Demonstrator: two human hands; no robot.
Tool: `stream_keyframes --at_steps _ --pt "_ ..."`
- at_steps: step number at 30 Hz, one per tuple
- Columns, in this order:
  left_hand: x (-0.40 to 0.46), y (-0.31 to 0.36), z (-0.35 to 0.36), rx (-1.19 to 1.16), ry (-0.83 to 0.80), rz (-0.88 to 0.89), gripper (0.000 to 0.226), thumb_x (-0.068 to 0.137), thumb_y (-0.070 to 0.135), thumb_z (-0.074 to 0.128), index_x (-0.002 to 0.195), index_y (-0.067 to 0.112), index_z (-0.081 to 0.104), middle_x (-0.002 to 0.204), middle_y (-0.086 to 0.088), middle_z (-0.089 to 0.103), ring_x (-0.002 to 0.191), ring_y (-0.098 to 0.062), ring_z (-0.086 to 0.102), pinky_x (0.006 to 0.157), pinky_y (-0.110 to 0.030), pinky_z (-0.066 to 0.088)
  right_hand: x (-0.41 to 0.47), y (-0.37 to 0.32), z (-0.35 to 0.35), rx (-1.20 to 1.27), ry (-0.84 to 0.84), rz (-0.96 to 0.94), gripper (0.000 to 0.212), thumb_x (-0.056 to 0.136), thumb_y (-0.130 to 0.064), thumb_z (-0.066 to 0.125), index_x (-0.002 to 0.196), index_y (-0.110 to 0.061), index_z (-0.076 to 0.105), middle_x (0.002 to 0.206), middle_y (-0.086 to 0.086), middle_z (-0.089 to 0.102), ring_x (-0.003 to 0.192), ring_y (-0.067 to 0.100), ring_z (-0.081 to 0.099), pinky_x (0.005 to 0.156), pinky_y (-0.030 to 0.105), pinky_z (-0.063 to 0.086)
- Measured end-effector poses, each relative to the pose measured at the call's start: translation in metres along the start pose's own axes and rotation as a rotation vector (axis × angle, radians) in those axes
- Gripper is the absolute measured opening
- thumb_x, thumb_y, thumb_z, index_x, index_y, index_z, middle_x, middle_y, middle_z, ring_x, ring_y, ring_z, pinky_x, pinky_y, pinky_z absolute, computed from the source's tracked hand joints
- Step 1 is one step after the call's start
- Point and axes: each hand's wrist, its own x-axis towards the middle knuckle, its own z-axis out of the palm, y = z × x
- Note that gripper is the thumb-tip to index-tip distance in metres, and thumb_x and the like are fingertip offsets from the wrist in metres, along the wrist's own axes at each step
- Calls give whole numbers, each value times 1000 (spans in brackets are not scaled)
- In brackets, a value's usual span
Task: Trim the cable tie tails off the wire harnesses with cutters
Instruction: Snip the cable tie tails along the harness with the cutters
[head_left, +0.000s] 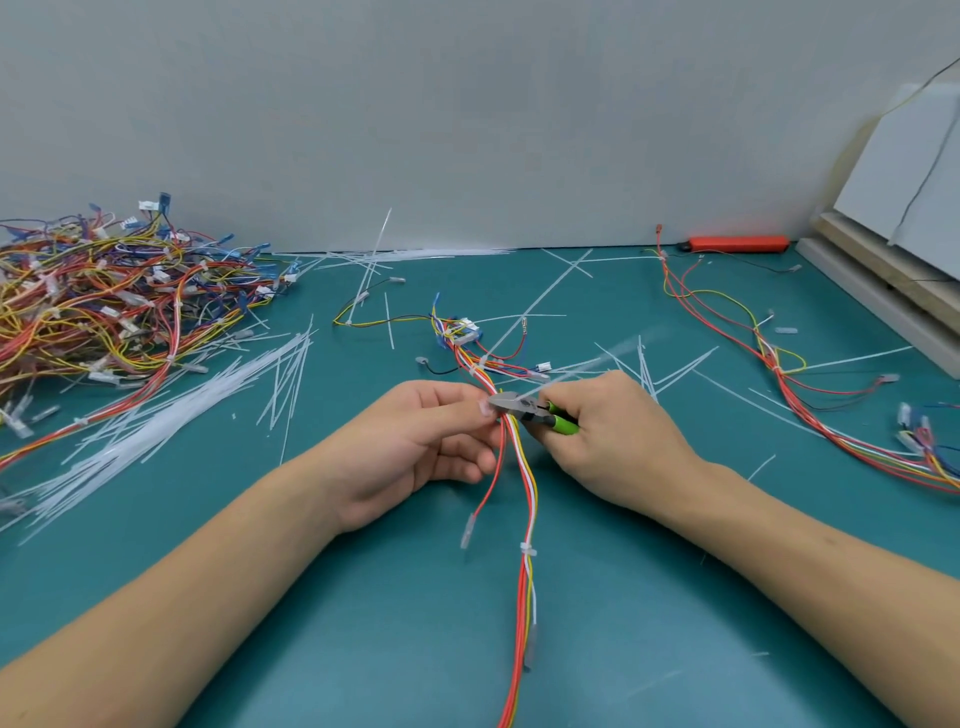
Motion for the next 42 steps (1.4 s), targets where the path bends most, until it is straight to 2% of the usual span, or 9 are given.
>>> stream_keyframes --at_steps 4,8,12,15,22,29,34,42 --pt "-1 0 0 -16 4 -8 13 96 20 66 90 12 73 87 -8 68 67 -15 65 64 -24 55 0 0 0 12 -3 1 35 92 -33 64 69 -11 51 55 4 47 62 30 47 58 44 46" --pt "0 1 1 -24 15 -20 12 93 21 67 90 11 74 86 -8 69 66 -15 65 63 -23 55 -2 0 0 46 12 -4 35 87 -42 55 70 -12 55 57 3 49 63 27 48 59 44 47" --pt "0 0 0 -28 22 -24 11 97 18 66 91 11 73 86 -9 69 66 -15 65 62 -23 56 0 -3 -2 120 33 -84 29 86 -43 51 72 -20 61 67 -6 54 72 19 52 69 35 45" --pt "0 -1 0 -31 26 -24 12 98 16 65 92 11 73 87 -10 69 67 -15 66 62 -23 56 -1 -1 -1 109 68 -94 23 87 -37 58 75 -18 65 69 -8 57 75 18 51 71 28 42" --pt "2 -1 0 -27 32 -21 12 98 15 65 91 12 74 85 -9 67 66 -15 65 61 -23 55 2 2 1 83 26 -103 15 88 -24 62 74 -19 59 69 -7 54 75 21 51 69 33 41" --pt "1 -1 -1 -25 40 -10 11 93 18 66 89 11 73 84 -10 67 65 -15 64 61 -23 55 2 0 0 48 1 -88 24 87 -24 58 68 -23 43 64 -5 47 71 17 46 65 41 42" --pt "1 -1 0 -24 26 -10 12 95 19 66 88 13 73 85 -9 67 66 -15 64 62 -23 55 0 0 1 -33 -8 -11 31 92 -34 59 72 -12 51 59 2 50 67 30 49 59 42 45" --pt "0 1 1 -31 19 -20 12 92 22 68 91 10 71 86 -8 68 66 -15 65 62 -23 55 -3 -1 1 34 42 -18 33 93 -35 62 70 -14 49 59 -1 49 65 26 48 61 44 47"
